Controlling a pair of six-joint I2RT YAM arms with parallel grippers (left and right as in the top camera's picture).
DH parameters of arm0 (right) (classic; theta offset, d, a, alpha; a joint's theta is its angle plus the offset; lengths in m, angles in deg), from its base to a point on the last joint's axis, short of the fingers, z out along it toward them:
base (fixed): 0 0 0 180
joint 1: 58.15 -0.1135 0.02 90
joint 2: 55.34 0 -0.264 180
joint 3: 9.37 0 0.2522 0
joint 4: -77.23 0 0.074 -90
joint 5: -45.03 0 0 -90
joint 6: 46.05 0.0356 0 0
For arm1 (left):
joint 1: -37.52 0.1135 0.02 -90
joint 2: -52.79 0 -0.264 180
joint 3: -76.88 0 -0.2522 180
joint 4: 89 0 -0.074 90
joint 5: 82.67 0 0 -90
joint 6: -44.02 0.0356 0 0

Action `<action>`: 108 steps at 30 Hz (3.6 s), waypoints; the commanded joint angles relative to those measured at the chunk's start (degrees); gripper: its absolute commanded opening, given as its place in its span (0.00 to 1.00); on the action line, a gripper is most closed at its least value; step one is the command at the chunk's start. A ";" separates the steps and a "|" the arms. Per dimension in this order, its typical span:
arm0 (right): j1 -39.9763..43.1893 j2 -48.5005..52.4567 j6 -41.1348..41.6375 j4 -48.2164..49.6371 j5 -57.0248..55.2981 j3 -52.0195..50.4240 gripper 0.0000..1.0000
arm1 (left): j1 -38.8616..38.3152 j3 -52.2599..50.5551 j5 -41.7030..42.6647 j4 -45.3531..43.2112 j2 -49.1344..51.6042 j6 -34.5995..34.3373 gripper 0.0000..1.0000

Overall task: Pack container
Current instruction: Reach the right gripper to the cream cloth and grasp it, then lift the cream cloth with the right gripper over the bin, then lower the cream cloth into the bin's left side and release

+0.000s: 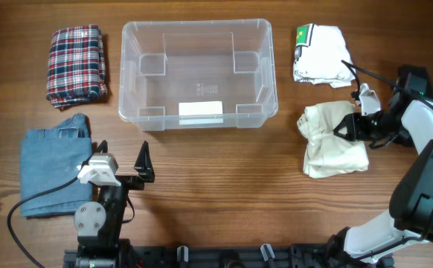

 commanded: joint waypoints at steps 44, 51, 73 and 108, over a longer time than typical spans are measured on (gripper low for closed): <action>-50.93 2.43 56.30 -3.04 -10.19 50.01 0.04 | 0.15 -0.17 0.85 0.39 -0.42 1.14 1.00; -56.26 16.11 57.59 2.14 -10.16 50.01 0.04 | 0.15 -0.17 0.87 0.39 -0.42 1.14 1.00; -60.11 25.86 62.47 11.52 -13.11 50.01 0.19 | 0.15 -0.17 0.85 0.39 -0.42 1.14 1.00; -56.70 26.73 51.95 -1.64 -22.58 46.60 0.11 | 0.15 -0.17 0.85 0.39 -0.42 1.14 1.00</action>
